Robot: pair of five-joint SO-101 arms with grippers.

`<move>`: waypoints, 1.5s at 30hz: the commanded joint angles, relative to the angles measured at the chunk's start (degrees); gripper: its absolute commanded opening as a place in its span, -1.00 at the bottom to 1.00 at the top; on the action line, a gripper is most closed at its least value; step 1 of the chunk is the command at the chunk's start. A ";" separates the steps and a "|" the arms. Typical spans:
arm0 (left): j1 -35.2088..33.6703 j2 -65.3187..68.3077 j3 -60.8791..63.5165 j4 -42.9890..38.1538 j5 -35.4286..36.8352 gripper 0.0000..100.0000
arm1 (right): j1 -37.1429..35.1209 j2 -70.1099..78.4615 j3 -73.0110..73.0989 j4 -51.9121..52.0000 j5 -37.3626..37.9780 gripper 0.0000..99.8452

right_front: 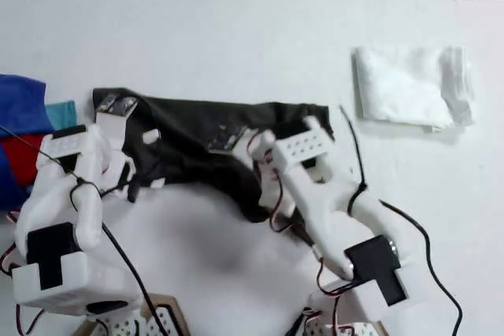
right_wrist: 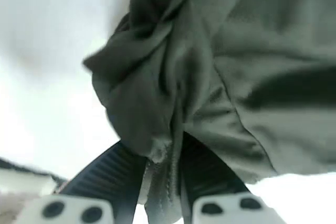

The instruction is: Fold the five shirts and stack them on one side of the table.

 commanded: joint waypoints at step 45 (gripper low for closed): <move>-0.62 -0.09 -0.13 -2.81 0.35 -0.68 | 8.22 31.34 -83.34 22.81 -14.68 -0.96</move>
